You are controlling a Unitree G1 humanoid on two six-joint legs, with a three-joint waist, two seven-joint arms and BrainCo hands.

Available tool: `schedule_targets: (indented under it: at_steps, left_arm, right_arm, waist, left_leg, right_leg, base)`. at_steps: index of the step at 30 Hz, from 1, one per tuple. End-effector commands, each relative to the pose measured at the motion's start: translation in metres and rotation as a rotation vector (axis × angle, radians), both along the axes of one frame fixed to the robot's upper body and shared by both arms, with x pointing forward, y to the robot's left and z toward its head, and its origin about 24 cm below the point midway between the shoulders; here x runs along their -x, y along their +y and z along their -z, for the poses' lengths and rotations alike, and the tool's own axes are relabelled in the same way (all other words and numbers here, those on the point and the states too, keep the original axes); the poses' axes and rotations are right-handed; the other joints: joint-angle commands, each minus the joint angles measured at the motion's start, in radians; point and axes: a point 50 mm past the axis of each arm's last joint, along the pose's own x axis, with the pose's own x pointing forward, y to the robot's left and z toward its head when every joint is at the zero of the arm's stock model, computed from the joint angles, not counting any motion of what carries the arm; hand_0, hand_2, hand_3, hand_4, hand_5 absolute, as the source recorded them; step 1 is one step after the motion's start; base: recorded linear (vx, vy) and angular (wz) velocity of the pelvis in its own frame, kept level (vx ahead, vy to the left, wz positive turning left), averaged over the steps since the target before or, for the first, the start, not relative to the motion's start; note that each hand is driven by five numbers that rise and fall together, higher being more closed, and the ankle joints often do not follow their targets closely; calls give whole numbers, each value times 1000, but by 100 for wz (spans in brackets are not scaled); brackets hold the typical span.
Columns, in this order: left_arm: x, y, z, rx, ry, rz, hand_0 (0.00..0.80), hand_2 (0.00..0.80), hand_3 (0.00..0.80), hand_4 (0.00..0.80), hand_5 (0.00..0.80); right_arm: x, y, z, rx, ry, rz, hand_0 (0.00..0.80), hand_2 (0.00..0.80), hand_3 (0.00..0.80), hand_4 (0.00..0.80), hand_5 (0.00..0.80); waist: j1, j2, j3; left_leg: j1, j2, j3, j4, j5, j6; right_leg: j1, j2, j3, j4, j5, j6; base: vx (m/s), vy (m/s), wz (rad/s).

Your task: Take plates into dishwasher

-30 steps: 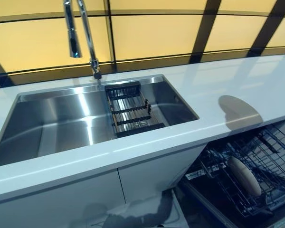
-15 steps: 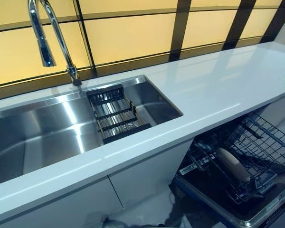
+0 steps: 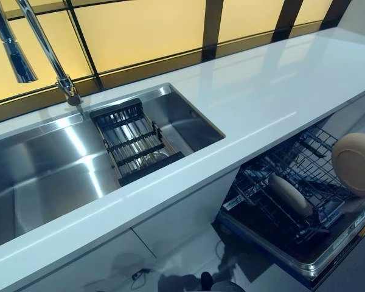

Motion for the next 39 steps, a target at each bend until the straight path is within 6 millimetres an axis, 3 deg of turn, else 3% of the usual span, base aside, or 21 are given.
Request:
schedule_targets:
  at_steps: [1, 10, 24, 27, 39]
  left_arm:
    - [-2, 25, -9, -83, 23, 21, 0, 0, 0, 0, 0]
    - [-8, 19, -8, -63, -1, 11, 0, 0, 0, 0, 0]
    - [0, 15, -4, -56, 12, -9, 0, 0, 0, 0, 0]
    - [-1, 14, -4, -58, 9, -7, 0, 0, 0, 0, 0]
    - [-3, 10, -3, -59, 9, 14, 0, 0, 0, 0, 0]
  right_arm:
    - [-10, 13, -9, -18, -83, -29, 800, 800, 800, 800, 800]
    - [-15, 38, 20, -82, -44, -87, 800, 800, 800, 800, 800]
    - [-9, 65, 24, 24, -24, -211, 800, 800, 800, 800, 800]
    - [-11, 66, 25, 103, -20, -212, 800, 800, 800, 800, 800]
    - [-29, 66, 6, 724, -20, -170, 800, 800, 800, 800, 800]
  waist:
    - [11, -51, -15]
    - [-6, -43, -3]
    - [-13, -52, 2]
    - [-6, -52, 2]
    - [34, -34, 3]
  left_leg:
    - [41, 17, 12, 17, -68, 33]
    - [45, 13, 16, 19, -76, 36]
    - [52, 10, 21, 17, -79, 38]
    - [53, 10, 19, 17, -79, 39]
    - [42, 8, -16, 11, -71, 34]
  right_leg:
    - [-39, -45, -29, 29, 7, 93]
    - [-44, -51, -29, 31, 8, 94]
    - [-41, -45, -23, 33, 4, 94]
    - [-39, -46, -25, 32, 5, 94]
    - [-24, -53, -46, 18, 5, 101]
  base:
    - [-30, 34, 0]
    - [-2, 4, 0]
    - [0, 0, 0]
    - [0, 0, 0]
    - [1, 1, 0]
